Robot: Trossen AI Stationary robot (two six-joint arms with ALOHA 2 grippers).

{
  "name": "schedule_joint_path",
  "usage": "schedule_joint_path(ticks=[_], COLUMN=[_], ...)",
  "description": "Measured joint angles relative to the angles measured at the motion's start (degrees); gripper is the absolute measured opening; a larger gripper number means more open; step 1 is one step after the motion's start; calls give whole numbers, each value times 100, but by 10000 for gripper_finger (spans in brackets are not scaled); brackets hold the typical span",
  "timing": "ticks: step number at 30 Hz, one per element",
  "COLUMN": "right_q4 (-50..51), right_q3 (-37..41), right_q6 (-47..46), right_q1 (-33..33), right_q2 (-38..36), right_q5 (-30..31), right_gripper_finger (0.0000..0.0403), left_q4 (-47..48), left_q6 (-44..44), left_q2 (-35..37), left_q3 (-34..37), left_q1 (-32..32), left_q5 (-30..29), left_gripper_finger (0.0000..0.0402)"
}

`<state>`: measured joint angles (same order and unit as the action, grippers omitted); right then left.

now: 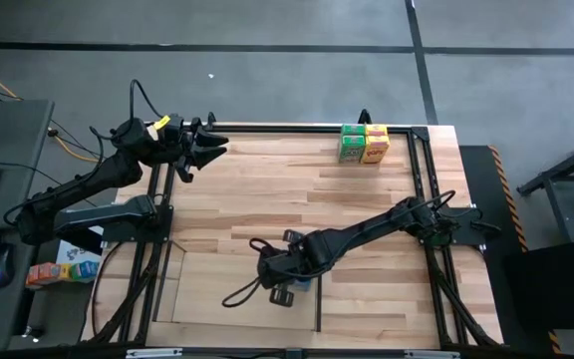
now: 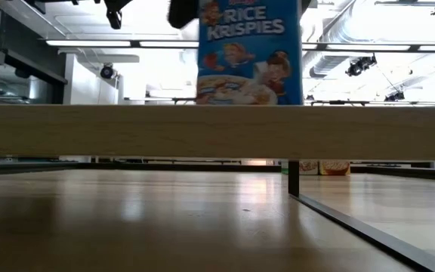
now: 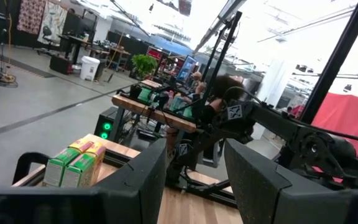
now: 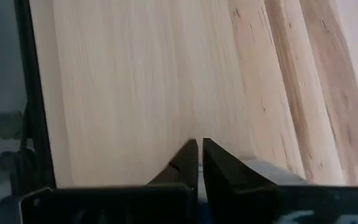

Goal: Stack cereal on shelf
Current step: Put the blue cereal box on the shelf aligned with the blue cereal box, then put the bottom yellow cereal box on the shelf

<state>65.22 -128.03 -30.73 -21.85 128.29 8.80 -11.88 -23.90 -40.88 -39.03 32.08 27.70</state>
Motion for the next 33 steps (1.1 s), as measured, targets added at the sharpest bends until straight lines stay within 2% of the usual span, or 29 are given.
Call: schedule_joint_path(ticks=[11, 15, 19, 23, 26, 28, 30, 33], right_q4=[-225, -381, 15, 1054, 2289, 2455, 2237, 2356], right_q3=[-11, -15, -17, -17, -22, 135, 679, 1739], right_q6=[561, 678, 606, -126, -1178, -1729, -1719, -2486], right_q1=[0, 33, 44, 44, 75, 128, 168, 317], right_q2=[-44, -371, -784, -1122, -1273, -1416, -1787, -2397], right_q5=[117, 610, 1514, 2755, 3427, 3531, 3376, 3003], right_gripper_finger=[0, 0, 0, 0, 0, 2, 8, 26], left_q4=[2, 2, 2, 4, 5, 5, 4, 2], left_q6=[2, 2, 3, 0, 0, 0, 2, -42], left_q2=[0, 0, 0, 0, 0, 0, 0, 0], left_q3=[0, 0, 0, 0, 0, 0, 0, 0], left_q1=[0, 0, 0, 0, 2, 1, 0, 3], left_q5=[-2, -2, 0, 7, 11, 14, 24, 25], left_gripper_finger=[155, 155, 155, 155, 155, 155, 155, 155])
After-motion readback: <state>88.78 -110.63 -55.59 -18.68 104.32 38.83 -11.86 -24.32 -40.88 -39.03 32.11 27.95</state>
